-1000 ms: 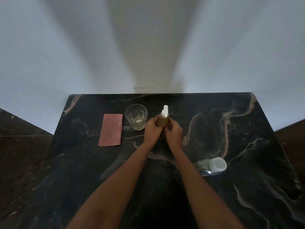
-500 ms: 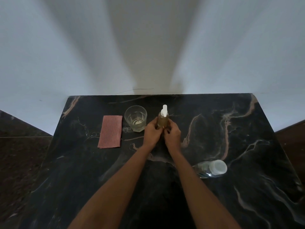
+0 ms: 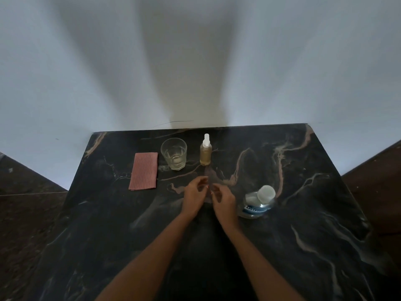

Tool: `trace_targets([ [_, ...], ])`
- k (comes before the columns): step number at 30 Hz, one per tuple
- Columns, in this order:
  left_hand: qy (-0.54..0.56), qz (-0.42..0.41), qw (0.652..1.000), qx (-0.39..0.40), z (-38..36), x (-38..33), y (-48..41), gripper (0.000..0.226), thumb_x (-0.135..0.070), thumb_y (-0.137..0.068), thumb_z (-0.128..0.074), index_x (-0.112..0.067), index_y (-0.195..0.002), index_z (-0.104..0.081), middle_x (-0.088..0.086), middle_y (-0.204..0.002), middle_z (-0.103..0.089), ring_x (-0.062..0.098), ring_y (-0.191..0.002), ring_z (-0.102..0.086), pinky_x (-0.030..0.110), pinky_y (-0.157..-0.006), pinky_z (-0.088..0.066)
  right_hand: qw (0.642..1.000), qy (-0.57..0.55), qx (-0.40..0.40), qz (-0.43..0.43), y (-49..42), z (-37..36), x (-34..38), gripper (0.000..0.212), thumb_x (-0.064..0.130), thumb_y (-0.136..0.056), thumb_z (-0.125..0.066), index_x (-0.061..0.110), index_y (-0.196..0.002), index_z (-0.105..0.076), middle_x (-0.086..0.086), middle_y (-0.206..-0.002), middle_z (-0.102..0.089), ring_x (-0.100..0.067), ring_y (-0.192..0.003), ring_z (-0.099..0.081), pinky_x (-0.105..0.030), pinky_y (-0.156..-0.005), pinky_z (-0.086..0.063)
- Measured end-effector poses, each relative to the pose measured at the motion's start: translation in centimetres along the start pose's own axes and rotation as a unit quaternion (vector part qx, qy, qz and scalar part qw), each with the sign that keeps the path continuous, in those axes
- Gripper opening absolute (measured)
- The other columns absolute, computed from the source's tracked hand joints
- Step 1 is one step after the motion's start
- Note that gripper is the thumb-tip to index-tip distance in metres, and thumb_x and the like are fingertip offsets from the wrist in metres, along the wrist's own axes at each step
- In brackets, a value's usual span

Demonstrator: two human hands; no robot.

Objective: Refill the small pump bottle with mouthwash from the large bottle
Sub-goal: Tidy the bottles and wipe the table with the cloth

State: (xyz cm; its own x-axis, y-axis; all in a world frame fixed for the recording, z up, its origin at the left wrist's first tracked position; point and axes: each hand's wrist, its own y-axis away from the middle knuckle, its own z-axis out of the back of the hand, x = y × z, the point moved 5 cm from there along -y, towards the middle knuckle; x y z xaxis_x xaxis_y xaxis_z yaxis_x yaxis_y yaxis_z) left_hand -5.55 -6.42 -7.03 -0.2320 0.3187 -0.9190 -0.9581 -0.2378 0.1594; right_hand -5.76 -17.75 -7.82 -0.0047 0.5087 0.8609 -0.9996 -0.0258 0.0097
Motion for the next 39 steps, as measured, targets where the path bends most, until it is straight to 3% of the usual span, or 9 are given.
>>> trace_targets([
  [7,-0.032,-0.042,0.996,0.073,-2.3,0.0,4.0,0.036,0.007,-0.08,-0.057,-0.006,-0.114,-0.058,0.011,-0.117,-0.06,0.019,-0.11,-0.057,0.028,-0.099,-0.044,0.998,-0.027,-0.005,-0.048,6.0,3.1,-4.2,0.019,0.005,-0.086,-0.057,0.013,-0.104,-0.062,0.0,-0.098,-0.064,-0.006,-0.087,-0.058,-0.023,-0.084,-0.048],
  [13,-0.054,-0.069,0.989,0.119,-5.3,-1.4,6.2,0.05,0.0,-0.075,-0.068,-0.006,-0.122,-0.052,0.013,-0.123,-0.056,0.017,-0.112,-0.054,0.019,-0.093,-0.042,0.991,-0.008,-0.111,-0.081,7.9,8.0,-6.3,0.015,0.006,-0.081,-0.063,0.02,-0.085,-0.058,0.001,-0.085,-0.059,-0.019,-0.082,-0.06,-0.025,-0.072,-0.042],
  [16,-0.068,-0.075,0.988,0.112,-6.4,-1.9,6.6,0.054,-0.003,-0.075,-0.069,-0.008,-0.125,-0.05,0.01,-0.125,-0.055,0.016,-0.113,-0.052,0.017,-0.091,-0.041,0.983,-0.023,-0.154,-0.102,7.6,10.0,-7.0,0.027,0.006,-0.078,-0.066,0.018,-0.096,-0.051,-0.003,-0.098,-0.058,-0.015,-0.087,-0.055,-0.025,-0.074,-0.04],
  [20,-0.056,-0.075,0.99,0.106,-7.2,-2.8,6.7,0.051,-0.004,-0.078,-0.066,-0.01,-0.126,-0.049,0.01,-0.124,-0.056,0.013,-0.11,-0.053,0.016,-0.086,-0.044,0.985,-0.082,-0.123,-0.091,6.1,10.8,-6.7,0.054,0.0,-0.077,-0.066,0.011,-0.124,-0.043,-0.006,-0.116,-0.054,-0.016,-0.102,-0.054,-0.03,-0.087,-0.045],
  [22,-0.057,-0.075,0.99,0.102,-7.4,-3.1,6.6,0.05,-0.005,-0.079,-0.065,-0.008,-0.125,-0.048,0.011,-0.123,-0.057,0.015,-0.108,-0.055,0.02,-0.088,-0.046,0.986,-0.083,-0.113,-0.089,5.5,10.8,-6.5,0.055,0.0,-0.076,-0.067,0.01,-0.125,-0.044,-0.009,-0.118,-0.056,-0.015,-0.103,-0.053,-0.03,-0.087,-0.043],
  [30,-0.05,-0.077,0.994,0.066,-7.5,-3.3,5.5,0.026,-0.006,-0.082,-0.062,-0.004,-0.107,-0.059,0.013,-0.105,-0.066,0.01,-0.09,-0.059,0.01,-0.073,-0.046,0.987,-0.079,-0.12,-0.079,4.1,10.7,-6.4,0.044,-0.001,-0.076,-0.067,0.007,-0.117,-0.052,-0.014,-0.113,-0.061,-0.024,-0.103,-0.058,-0.027,-0.082,-0.044],
  [34,-0.047,-0.075,0.995,0.047,-7.1,-3.4,4.2,0.025,-0.006,-0.082,-0.062,-0.004,-0.107,-0.06,0.013,-0.106,-0.066,0.01,-0.092,-0.06,0.008,-0.073,-0.046,0.988,-0.077,-0.116,-0.071,2.5,10.1,-5.8,0.044,0.001,-0.077,-0.067,0.009,-0.117,-0.052,-0.012,-0.114,-0.06,-0.023,-0.103,-0.058,-0.027,-0.081,-0.045],
  [39,-0.047,-0.059,0.997,0.024,-6.5,-4.2,1.5,0.03,-0.006,-0.084,-0.059,-0.004,-0.114,-0.056,0.013,-0.115,-0.063,0.016,-0.105,-0.059,0.014,-0.084,-0.044,0.991,-0.064,-0.104,-0.061,-0.5,9.3,-4.8,0.044,0.004,-0.079,-0.066,0.008,-0.119,-0.049,-0.012,-0.117,-0.056,-0.022,-0.106,-0.055,-0.026,-0.083,-0.045],
])
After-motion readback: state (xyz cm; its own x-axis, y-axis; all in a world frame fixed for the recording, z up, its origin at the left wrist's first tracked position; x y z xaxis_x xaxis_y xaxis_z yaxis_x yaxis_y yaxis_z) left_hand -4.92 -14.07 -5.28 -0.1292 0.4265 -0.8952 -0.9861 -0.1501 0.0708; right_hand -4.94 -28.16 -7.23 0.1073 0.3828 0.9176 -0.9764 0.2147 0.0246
